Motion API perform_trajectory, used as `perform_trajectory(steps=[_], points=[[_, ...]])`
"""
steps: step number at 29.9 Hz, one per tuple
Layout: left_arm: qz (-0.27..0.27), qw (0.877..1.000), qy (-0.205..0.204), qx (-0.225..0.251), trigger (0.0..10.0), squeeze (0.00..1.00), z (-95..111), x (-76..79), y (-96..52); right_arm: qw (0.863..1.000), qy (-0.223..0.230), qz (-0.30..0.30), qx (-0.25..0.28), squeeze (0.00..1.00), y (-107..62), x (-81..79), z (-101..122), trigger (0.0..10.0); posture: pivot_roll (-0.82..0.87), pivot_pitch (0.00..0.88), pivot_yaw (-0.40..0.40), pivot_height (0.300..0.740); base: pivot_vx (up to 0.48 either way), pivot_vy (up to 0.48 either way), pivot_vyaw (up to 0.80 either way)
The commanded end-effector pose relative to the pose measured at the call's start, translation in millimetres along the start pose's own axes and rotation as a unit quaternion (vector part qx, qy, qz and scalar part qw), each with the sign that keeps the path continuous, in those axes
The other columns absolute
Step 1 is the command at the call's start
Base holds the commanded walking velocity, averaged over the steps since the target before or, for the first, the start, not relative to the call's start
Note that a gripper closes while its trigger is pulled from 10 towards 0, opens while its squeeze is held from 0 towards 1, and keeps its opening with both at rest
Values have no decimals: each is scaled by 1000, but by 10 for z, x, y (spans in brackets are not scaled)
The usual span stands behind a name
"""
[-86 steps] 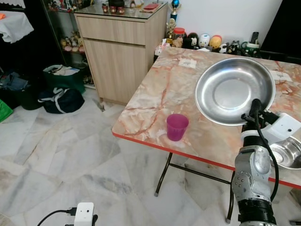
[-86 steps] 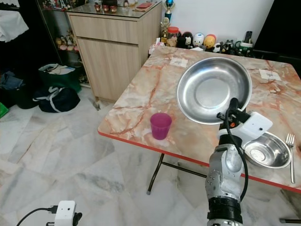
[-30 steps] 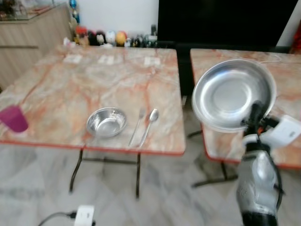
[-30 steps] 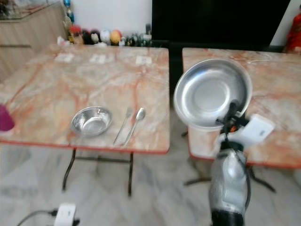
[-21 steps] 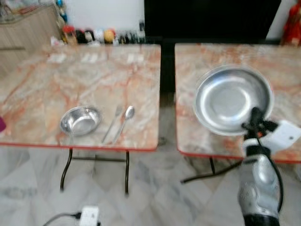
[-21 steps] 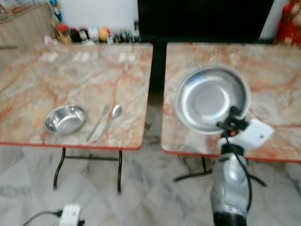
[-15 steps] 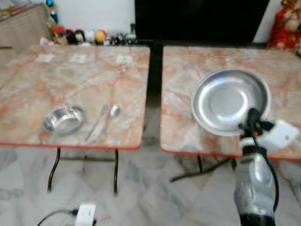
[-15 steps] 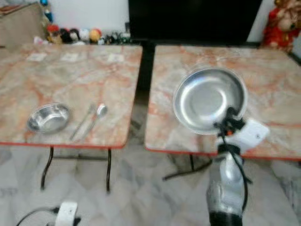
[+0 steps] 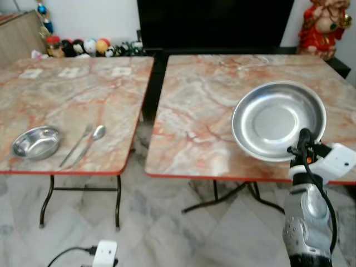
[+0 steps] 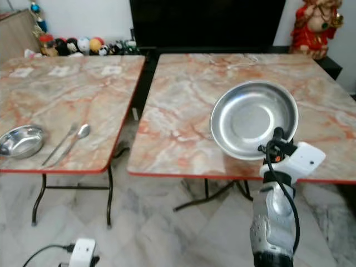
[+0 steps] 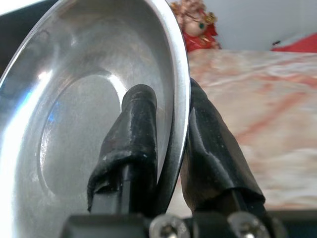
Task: Setting the table
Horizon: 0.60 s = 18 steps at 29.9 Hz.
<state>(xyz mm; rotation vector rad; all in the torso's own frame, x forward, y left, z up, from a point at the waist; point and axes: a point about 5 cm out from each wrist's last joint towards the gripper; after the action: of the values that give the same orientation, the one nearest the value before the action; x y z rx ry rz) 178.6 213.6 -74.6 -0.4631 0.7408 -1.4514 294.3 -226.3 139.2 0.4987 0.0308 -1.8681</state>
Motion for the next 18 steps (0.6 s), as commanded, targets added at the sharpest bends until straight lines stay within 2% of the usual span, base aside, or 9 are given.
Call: perform_trajectory(steps=[1, 13, 18], points=[[-3, 1000, -3, -8, 10000, 0, -53, 18, -18, 1000, 4, -3, 15, 0, 30, 5, 76, 10000, -51, 0, 19, 740, 0, 0, 0], [-5, 1000, -17, -3, 10000, 0, -80, -15, -40, 1000, 7, -6, 8, 0, 53, -14, 33, 10000, -24, 7, 15, 740, 0, 0, 0], [-5, 1000, -19, 0, 10000, 0, -61, -26, -34, 1000, 13, -3, 4, 0, 83, -59, 19, 10000, -21, 2, 12, 740, 323, 0, 0]])
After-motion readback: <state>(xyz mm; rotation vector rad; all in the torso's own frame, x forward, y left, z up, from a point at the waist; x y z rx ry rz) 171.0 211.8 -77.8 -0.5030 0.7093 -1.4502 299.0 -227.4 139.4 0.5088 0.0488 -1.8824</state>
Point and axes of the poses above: a point about 5 cm out from each wrist's last joint towards the gripper, its own y axis pointing out of the wrist towards the gripper, its own z axis along the axis of the wrist's last joint, x = y × z, and after that the axes turned 1 degree about y, right-handed
